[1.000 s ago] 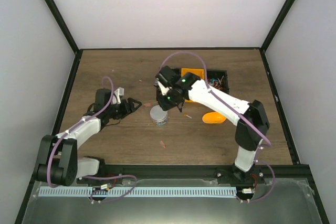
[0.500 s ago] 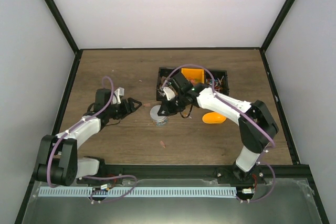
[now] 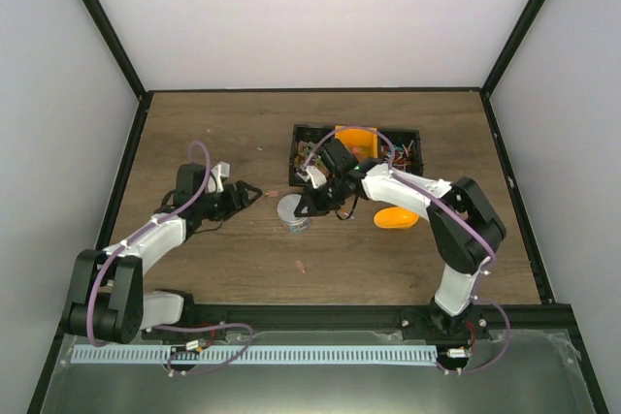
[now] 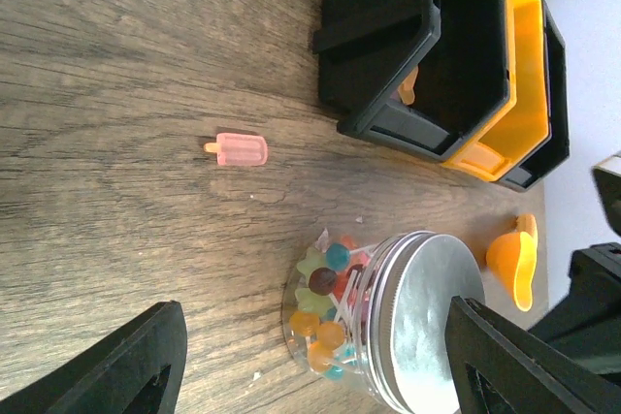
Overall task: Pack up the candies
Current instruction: Screw the bottle lid onto the packing bottle.
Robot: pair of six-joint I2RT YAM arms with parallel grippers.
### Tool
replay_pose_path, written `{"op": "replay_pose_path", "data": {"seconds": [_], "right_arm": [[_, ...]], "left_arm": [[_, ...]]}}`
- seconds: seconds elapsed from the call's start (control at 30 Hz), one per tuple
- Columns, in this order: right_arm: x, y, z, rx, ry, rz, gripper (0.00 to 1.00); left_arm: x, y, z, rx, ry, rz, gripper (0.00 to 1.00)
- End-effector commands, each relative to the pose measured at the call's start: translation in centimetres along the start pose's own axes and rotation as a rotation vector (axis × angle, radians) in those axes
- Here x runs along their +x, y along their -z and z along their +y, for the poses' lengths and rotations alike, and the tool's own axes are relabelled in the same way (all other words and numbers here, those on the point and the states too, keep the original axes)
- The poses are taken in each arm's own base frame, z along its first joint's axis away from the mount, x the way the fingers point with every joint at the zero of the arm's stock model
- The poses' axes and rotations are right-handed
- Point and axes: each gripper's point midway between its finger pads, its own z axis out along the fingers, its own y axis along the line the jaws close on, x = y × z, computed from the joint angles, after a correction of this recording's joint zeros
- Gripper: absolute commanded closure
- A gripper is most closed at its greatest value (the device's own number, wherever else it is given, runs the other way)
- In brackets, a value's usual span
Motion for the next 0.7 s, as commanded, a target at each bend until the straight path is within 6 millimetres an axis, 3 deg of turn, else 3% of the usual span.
{"op": "replay_pose_path", "data": {"seconds": [0.0,0.17,0.47,0.67], "right_arm": [[-0.1,-0.6,-0.7,-0.020,-0.021,0.015,0.99],[0.0,-0.9,-1.2,-0.008,-0.036,0.030,0.99],[-2.9,1.8,1.9,-0.045,0.027,-0.060,0.99],[-2.3,1.0,-1.0,-0.064,-0.064,-0.047,0.99]], "left_arm": [[-0.3,0.2,-0.4,0.007,-0.026,-0.006,0.25],[-0.4,0.3,-0.6,0.010,-0.030,-0.010,0.25],[-0.2,0.3,-0.3,0.006,-0.025,-0.008,0.25],[-0.1,0.4,-0.4,0.009,-0.027,-0.008,0.25]]}}
